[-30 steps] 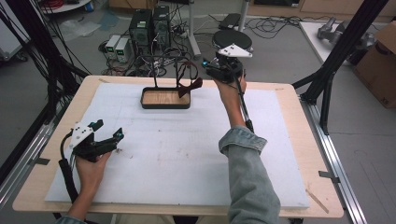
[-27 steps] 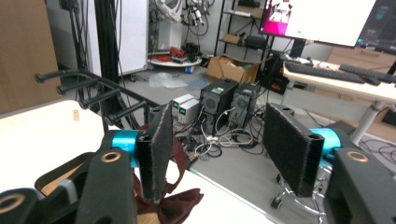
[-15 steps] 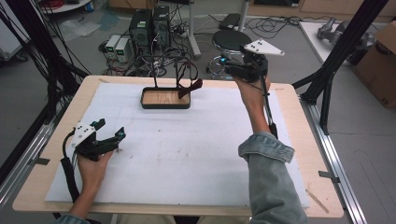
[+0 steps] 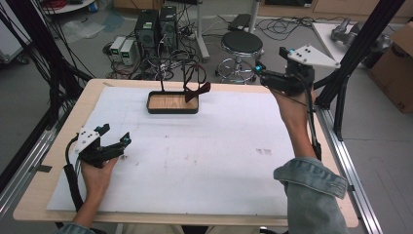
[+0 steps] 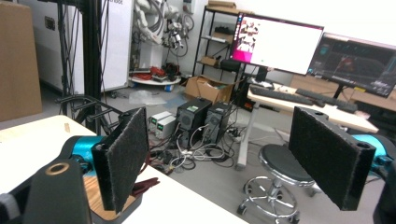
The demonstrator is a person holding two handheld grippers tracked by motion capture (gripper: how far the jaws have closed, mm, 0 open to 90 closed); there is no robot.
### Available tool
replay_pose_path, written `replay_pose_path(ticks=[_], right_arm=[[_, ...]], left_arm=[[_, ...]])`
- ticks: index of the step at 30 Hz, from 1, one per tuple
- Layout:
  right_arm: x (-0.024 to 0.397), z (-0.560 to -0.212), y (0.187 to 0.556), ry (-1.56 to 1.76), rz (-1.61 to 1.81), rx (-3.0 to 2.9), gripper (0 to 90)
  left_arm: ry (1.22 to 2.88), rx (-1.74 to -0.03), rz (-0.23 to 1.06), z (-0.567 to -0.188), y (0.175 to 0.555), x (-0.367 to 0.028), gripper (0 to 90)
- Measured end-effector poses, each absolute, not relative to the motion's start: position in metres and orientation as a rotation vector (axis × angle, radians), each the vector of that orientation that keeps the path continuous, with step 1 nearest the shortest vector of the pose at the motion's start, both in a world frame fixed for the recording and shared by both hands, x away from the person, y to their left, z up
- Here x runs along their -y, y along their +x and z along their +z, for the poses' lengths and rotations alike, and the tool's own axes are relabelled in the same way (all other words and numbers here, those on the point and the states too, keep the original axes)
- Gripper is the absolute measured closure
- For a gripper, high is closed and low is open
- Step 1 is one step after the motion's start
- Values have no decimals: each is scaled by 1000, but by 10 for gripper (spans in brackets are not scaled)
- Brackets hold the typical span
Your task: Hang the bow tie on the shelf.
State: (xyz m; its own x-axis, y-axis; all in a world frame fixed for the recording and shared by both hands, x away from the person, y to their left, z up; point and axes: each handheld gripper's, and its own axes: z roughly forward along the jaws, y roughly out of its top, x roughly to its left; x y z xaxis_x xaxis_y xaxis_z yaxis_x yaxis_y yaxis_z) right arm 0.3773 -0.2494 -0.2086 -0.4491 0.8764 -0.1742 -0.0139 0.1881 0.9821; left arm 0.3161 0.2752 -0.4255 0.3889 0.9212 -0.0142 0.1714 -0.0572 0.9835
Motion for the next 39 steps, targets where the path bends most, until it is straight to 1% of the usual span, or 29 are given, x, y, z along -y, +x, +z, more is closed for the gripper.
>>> replay_pose_path(ticks=[8,19,30,39], right_arm=[[280,-216,336,860,1443,-1615,179],[310,-265,291,908,1460,-1587,163],[321,-309,263,957,1460,-1564,122],[327,-346,248,1000,1477,-1551,119]], left_arm=[[1520,-1023,832,-425,314,-275,169],[1532,-1028,839,-426,311,-275,168],[1525,-1027,841,-424,308,-275,168],[1526,-1028,845,-424,308,-275,168]])
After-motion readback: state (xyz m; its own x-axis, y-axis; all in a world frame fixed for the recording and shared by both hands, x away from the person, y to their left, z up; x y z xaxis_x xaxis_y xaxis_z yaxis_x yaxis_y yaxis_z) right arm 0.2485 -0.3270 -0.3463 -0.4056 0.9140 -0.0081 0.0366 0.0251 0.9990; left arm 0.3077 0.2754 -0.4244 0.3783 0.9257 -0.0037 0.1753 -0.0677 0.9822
